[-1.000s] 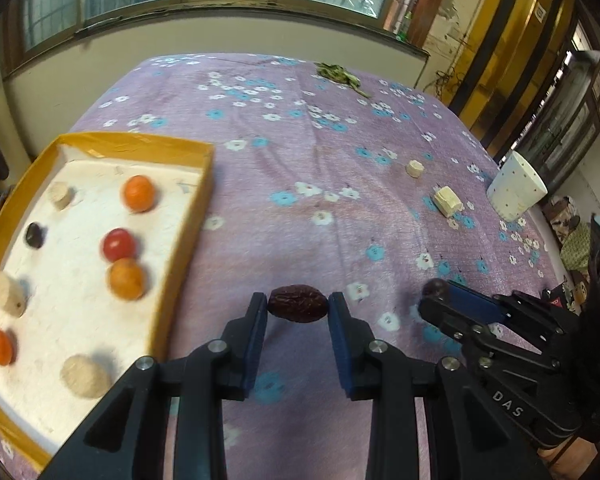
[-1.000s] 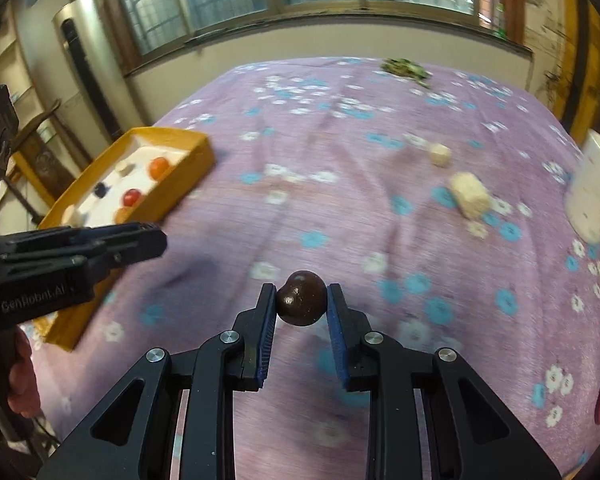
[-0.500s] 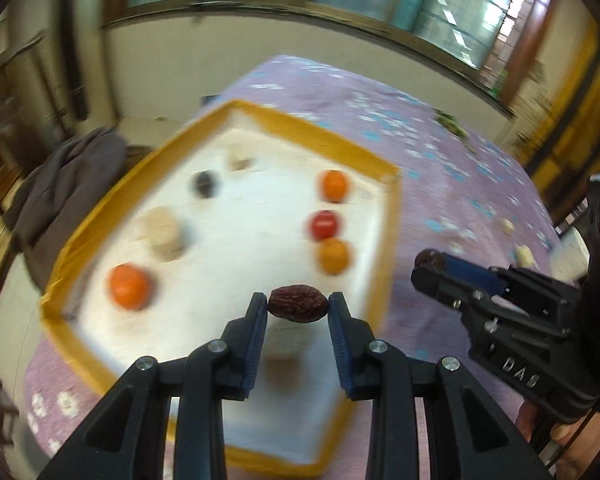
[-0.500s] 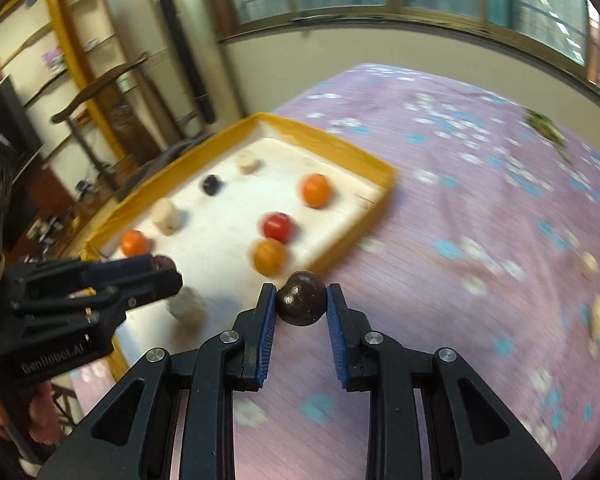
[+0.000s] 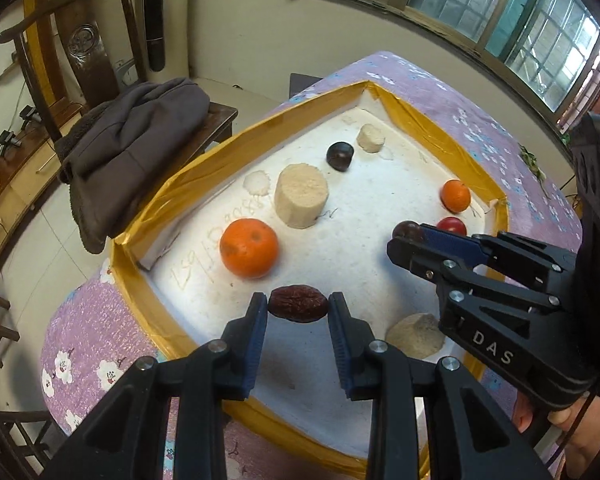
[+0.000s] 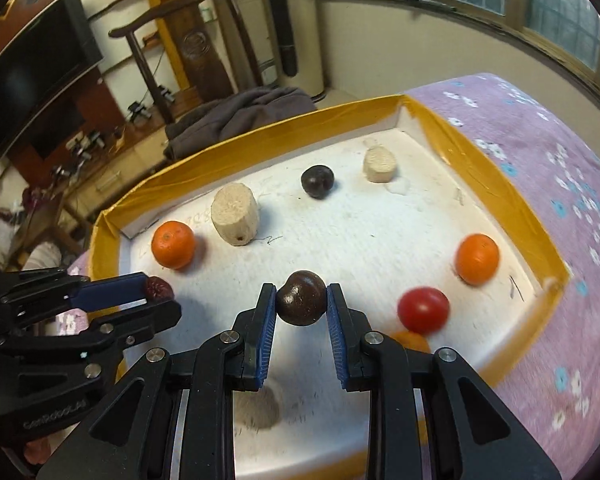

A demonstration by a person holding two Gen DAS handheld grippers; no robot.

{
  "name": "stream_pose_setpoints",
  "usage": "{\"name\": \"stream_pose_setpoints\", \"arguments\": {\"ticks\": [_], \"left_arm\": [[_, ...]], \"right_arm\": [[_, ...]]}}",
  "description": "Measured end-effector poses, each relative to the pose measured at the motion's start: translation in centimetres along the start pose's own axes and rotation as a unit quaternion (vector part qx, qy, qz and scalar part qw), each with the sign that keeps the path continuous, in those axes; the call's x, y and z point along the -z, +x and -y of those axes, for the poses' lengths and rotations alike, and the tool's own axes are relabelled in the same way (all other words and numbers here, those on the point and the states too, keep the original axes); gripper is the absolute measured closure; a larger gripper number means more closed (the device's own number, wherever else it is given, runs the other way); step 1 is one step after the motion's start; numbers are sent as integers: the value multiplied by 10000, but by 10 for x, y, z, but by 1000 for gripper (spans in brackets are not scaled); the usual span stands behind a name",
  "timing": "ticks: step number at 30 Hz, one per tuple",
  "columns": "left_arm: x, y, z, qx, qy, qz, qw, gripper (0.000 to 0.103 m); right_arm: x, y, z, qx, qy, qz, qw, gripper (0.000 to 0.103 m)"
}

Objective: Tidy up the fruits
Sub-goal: 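Carry the plum and date over the tray and open both grippers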

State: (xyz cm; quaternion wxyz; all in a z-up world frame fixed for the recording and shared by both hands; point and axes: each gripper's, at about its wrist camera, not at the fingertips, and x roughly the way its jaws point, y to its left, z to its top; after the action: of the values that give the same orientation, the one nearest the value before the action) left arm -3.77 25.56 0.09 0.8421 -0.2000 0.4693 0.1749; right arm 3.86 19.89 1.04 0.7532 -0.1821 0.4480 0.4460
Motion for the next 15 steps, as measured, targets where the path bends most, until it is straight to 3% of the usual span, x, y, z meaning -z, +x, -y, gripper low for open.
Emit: {"name": "stream_pose_setpoints", "arguments": {"ticks": [7, 15], "left_arm": [[0, 10, -2, -92, -100, -76, 9999, 69], [0, 15, 4, -365, 128, 26, 9992, 69]], "right_arm": [[-2, 10, 3, -14, -158, -129, 9998, 79], [-3, 16, -1, 71, -300, -221, 9993, 79]]}}
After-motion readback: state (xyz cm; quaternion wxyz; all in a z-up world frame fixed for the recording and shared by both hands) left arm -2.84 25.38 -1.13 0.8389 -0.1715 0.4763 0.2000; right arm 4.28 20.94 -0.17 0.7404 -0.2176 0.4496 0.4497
